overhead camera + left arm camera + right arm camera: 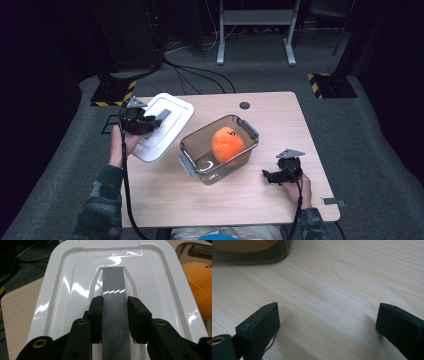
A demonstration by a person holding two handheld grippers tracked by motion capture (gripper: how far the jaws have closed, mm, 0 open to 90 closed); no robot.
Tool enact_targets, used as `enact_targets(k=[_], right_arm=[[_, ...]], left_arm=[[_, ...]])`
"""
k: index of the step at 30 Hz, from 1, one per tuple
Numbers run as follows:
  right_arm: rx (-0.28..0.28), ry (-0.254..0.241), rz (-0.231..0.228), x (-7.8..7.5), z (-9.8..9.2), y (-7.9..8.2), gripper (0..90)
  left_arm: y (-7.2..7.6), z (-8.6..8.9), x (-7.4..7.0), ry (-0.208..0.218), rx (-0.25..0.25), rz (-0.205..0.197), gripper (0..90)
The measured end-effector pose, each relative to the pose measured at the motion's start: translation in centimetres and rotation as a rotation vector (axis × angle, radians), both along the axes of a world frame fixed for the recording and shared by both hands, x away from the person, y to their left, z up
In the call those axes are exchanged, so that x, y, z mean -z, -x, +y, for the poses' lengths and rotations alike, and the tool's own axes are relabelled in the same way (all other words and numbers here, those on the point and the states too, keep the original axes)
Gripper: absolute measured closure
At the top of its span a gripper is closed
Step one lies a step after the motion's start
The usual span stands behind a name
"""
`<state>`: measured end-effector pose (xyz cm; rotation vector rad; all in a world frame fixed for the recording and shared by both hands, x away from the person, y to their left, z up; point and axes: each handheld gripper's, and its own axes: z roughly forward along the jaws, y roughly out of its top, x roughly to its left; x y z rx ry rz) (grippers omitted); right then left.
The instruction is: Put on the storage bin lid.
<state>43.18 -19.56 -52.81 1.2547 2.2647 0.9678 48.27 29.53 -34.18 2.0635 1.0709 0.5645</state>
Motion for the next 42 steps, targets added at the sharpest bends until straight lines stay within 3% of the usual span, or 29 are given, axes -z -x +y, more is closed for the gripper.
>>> enact_targets(k=[17, 32, 42], right_arm=[[0.000, -0.002, 0.001, 0.0, 0.0, 0.0, 4.4], [0.000, -0.002, 0.001, 0.0, 0.0, 0.0, 4.4], [0.001, -0.003, -0.001, 0.0, 0.0, 0.0, 4.4]], left_arm=[[-0.2, -4.6, -1.1, -0.028, 0.122, -0.008, 66.3], [-0.5, -8.6, -0.8, -0.026, 0.212, 0.005, 66.3], [-0.7, -12.1, 0.4, -0.059, 0.309, 0.030, 66.3]])
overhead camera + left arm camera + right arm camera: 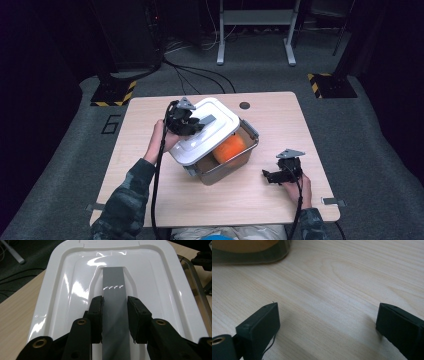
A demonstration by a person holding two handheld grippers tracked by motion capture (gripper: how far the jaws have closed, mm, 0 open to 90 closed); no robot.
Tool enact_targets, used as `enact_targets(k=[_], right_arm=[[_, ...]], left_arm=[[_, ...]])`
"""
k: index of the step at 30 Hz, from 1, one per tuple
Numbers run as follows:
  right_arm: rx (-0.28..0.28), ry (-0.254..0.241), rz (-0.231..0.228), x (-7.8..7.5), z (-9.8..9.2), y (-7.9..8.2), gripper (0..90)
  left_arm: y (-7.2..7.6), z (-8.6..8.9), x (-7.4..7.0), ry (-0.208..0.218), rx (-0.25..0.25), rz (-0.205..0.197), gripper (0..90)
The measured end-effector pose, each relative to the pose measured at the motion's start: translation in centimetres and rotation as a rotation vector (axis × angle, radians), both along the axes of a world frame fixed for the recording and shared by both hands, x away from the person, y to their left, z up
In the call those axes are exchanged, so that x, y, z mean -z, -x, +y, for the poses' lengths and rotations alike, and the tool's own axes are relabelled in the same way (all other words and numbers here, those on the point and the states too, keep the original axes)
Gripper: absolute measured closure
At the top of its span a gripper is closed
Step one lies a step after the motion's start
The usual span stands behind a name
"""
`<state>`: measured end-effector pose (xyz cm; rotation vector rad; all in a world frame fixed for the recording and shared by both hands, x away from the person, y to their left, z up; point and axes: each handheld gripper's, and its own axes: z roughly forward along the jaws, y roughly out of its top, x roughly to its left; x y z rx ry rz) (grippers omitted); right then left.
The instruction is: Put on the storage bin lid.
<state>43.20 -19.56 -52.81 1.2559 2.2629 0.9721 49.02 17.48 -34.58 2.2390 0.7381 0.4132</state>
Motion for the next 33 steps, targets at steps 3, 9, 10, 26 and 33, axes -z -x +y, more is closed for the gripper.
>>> enact_targets(k=[3, 9, 10, 26, 33], right_arm=[[0.000, 0.002, -0.001, 0.0, 0.0, 0.0, 4.4], [0.000, 0.000, -0.001, 0.0, 0.0, 0.0, 4.4], [0.000, 0.000, -0.001, 0.0, 0.0, 0.0, 4.4], [0.000, 0.000, -0.001, 0.0, 0.0, 0.0, 4.5], [-0.003, 0.002, -0.001, 0.0, 0.0, 0.0, 4.5]], left_arm=[[-0.1, -1.0, 0.5, -0.008, 0.026, 0.009, 66.3], [-0.2, -2.9, 1.9, -0.016, 0.073, 0.042, 66.3], [-0.2, -2.9, 1.9, -0.016, 0.073, 0.042, 66.3], [0.3, -5.5, 2.9, -0.033, 0.125, 0.061, 66.2], [0.5, -5.6, 3.5, -0.044, 0.127, 0.063, 66.1]])
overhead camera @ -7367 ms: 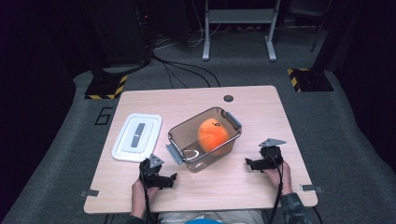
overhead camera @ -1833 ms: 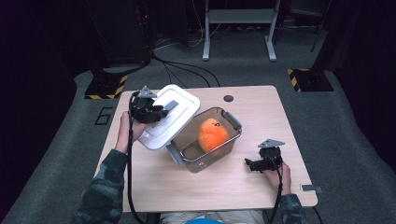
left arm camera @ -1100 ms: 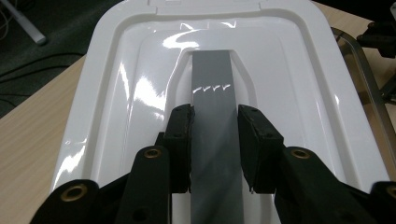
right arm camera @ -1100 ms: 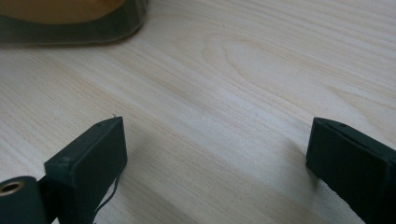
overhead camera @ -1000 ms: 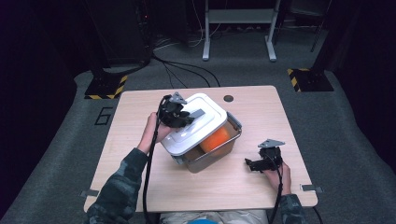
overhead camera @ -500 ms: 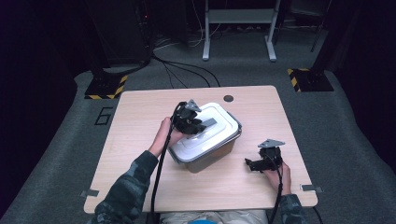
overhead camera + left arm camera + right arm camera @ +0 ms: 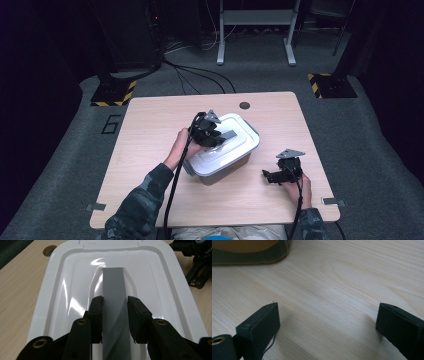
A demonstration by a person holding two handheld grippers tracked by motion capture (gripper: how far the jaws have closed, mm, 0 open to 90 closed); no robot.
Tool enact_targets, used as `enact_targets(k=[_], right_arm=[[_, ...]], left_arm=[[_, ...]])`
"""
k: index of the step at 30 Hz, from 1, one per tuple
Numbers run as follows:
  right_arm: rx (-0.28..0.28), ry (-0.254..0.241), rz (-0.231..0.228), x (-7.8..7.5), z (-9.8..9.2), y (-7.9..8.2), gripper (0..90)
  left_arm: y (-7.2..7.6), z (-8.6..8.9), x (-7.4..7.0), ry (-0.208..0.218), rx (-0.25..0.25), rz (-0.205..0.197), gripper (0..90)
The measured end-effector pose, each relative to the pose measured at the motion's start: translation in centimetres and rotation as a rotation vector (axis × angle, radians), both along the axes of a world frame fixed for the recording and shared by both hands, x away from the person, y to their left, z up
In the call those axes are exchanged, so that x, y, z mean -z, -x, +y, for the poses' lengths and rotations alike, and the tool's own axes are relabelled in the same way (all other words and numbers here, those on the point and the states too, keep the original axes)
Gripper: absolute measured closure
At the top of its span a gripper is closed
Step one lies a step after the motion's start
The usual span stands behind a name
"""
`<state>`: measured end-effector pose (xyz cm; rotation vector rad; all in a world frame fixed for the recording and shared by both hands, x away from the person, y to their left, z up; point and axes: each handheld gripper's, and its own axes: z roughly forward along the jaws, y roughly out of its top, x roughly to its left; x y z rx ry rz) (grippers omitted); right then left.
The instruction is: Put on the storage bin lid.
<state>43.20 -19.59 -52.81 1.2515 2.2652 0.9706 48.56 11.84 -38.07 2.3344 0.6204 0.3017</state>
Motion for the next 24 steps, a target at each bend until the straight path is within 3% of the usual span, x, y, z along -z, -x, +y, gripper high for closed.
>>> enact_targets(k=[5, 9, 13, 18, 24], right_arm=[[-0.002, 0.001, 0.000, 0.0, 0.0, 0.0, 4.5], [0.000, 0.000, 0.000, 0.0, 0.0, 0.0, 4.5], [-0.002, 0.001, 0.000, 0.0, 0.0, 0.0, 4.5], [0.000, 0.000, 0.000, 0.0, 0.0, 0.0, 4.5], [-0.001, 0.001, 0.000, 0.0, 0.0, 0.0, 4.5]], left_arm=[[0.0, 0.0, 0.1, 0.005, -0.011, 0.001, 64.8], [0.0, -0.1, -0.1, 0.000, -0.017, 0.007, 48.5], [0.2, 0.4, -0.7, 0.022, -0.026, 0.000, 35.5], [0.6, 2.0, -1.6, 0.027, -0.063, -0.025, 23.8], [1.1, 4.4, -2.0, 0.026, -0.119, -0.041, 17.8]])
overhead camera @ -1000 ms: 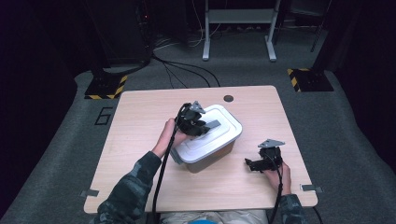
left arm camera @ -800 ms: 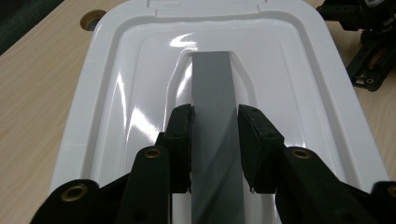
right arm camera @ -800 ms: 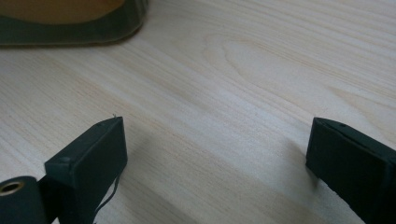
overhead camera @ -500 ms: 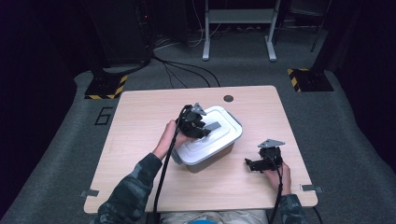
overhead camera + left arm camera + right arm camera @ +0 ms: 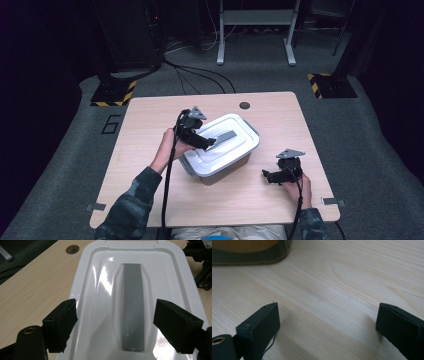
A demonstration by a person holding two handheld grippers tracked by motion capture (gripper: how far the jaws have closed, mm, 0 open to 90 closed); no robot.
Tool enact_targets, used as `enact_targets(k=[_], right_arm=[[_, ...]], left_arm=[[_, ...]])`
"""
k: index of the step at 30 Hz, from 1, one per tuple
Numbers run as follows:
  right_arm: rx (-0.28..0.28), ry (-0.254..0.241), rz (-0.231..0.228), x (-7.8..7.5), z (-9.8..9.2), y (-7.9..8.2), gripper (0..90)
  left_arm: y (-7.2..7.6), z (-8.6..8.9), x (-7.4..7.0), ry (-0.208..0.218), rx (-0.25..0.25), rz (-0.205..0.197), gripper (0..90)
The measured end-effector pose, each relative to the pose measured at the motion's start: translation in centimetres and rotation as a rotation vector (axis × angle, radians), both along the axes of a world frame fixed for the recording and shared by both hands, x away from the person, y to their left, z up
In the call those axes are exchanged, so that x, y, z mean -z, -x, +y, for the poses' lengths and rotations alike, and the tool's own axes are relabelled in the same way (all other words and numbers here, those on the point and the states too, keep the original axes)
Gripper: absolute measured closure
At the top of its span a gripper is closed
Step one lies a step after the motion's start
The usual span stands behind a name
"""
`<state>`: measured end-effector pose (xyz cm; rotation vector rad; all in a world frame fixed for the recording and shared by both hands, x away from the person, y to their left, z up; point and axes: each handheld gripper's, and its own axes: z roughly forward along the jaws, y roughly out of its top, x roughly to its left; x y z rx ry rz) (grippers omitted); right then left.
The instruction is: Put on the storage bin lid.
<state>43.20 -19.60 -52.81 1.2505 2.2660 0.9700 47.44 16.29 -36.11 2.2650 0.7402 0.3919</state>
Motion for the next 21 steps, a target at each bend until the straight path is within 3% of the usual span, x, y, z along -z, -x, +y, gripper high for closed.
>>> enact_targets(k=[5, 10, 12, 15, 17, 20, 21], right_arm=[[0.000, 0.000, 0.000, 0.0, 0.0, 0.0, 4.5], [0.000, 0.000, 0.000, 0.0, 0.0, 0.0, 4.5], [0.000, 0.000, 0.000, 0.0, 0.0, 0.0, 4.5], [0.004, -0.002, 0.003, 0.0, 0.0, 0.0, 4.5], [0.003, -0.002, 0.003, 0.0, 0.0, 0.0, 4.5], [0.004, -0.002, 0.003, 0.0, 0.0, 0.0, 4.5], [0.004, -0.002, 0.003, 0.0, 0.0, 0.0, 4.5]], left_arm=[[0.3, 2.0, 0.0, 0.002, -0.045, -0.004, 15.6], [0.5, 5.6, 0.2, 0.022, -0.130, -0.008, 14.4], [0.6, 6.2, 0.3, 0.026, -0.147, -0.009, 14.1], [0.8, 8.4, 1.0, 0.008, -0.201, 0.001, 12.8], [0.9, 8.9, 1.4, 0.007, -0.220, -0.001, 10.9], [1.2, 11.0, 2.8, 0.032, -0.295, 0.003, 8.3], [1.2, 11.0, 2.8, 0.032, -0.295, 0.003, 6.9]])
